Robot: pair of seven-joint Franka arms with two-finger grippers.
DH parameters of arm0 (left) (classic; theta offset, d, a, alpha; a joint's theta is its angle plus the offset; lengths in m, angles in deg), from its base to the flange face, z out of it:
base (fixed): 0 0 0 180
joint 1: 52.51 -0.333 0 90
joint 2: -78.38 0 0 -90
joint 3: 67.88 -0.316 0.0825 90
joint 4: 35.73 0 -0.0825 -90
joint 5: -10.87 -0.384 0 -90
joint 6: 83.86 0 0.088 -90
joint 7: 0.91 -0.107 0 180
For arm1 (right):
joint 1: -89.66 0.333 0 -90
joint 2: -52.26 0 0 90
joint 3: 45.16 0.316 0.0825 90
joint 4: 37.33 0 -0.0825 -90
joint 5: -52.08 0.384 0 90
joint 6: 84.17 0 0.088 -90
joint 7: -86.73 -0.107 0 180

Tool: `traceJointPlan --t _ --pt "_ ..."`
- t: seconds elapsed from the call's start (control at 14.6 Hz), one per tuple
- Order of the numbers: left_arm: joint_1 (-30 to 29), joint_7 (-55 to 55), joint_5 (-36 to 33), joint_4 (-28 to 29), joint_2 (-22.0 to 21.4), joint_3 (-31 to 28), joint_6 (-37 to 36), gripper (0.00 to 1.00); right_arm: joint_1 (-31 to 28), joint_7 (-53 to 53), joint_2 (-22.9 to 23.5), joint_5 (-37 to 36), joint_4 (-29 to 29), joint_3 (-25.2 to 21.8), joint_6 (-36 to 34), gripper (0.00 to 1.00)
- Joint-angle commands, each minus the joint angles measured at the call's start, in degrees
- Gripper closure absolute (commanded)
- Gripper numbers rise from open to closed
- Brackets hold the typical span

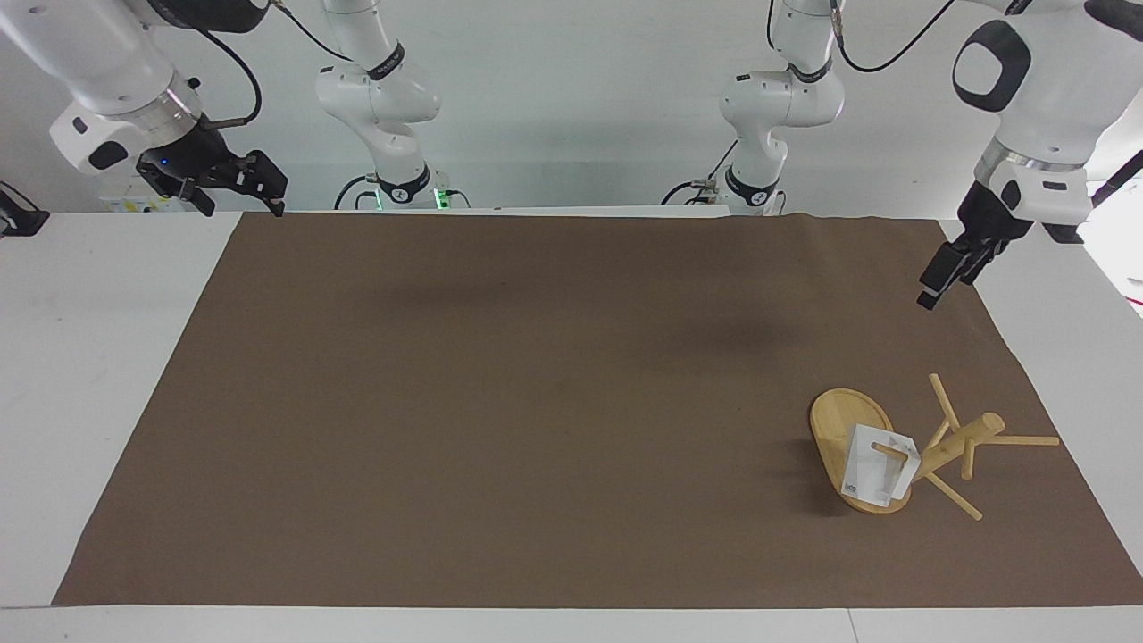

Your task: Hang cup on rack

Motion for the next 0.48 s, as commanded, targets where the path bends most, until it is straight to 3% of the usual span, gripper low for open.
traceJointPlan --t 0.0,0.2,0.41 --pt "-0.2 -12.6 -0.6 -6.0 2.3 0.4 -8.8 0.00 0.0 -0.4 -0.6 -0.7 -1.0 0.3 1.2 0.00" --pt "-1.0 -26.5 2.0 -5.3 2.0 -0.1 -9.9 0.00 -0.1 -0.4 -0.6 -0.7 -1.0 0.3 1.2 0.00" --pt "-1.2 -26.5 2.4 -5.5 2.0 -0.1 -10.5 0.00 0.0 -0.5 -0.6 -0.7 -1.0 0.3 1.2 0.00"
